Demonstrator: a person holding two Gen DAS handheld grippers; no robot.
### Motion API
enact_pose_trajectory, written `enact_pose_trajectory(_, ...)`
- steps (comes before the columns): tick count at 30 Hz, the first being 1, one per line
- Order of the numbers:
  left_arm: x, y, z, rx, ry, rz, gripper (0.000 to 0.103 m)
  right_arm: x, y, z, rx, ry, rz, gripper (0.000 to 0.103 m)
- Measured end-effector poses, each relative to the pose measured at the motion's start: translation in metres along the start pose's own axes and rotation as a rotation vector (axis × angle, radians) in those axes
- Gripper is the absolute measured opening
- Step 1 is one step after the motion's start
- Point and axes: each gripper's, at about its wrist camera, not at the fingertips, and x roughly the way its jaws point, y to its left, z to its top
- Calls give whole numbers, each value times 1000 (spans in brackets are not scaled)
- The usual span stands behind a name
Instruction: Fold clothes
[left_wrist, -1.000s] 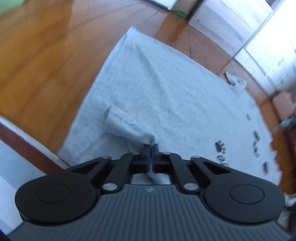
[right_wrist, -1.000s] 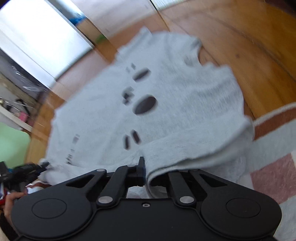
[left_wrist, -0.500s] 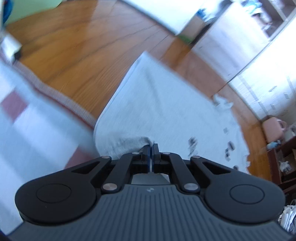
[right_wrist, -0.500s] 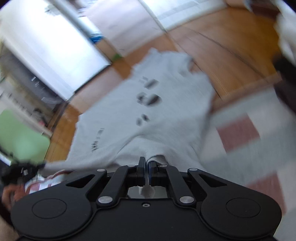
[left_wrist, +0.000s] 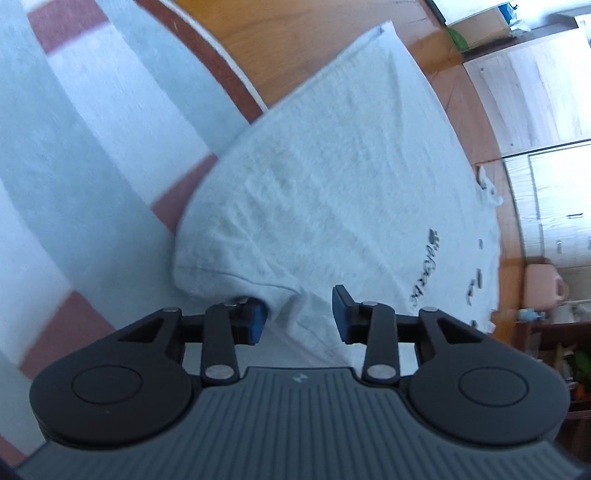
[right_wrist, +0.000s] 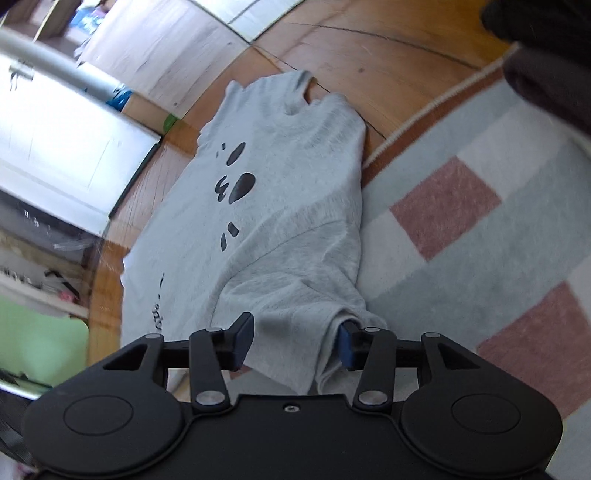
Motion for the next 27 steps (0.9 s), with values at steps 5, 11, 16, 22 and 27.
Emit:
enact_pose_trajectory(5, 15, 3, 6, -23, -22, -86, 35, 17, -7, -6, 73, 24, 21, 52)
enact_pose_trajectory(11, 20, -19, 12, 117, -90, -128, 4, 24, 8, 11, -5, -83, 88, 8)
enact_pose_trajectory(16, -33, -61, -7, 350, -288, -72, 4, -35, 57, 25, -210, -247, 199, 5)
enact_pose_trajectory(22, -90, -92, -32, 510, -472, -45, 3, -92, 91, 18, -345, -308, 262, 5)
enact_pose_trajectory(27, -129, -105, -58, 541, -563, -10, 3, -130, 99, 4, -363, -252, 276, 5)
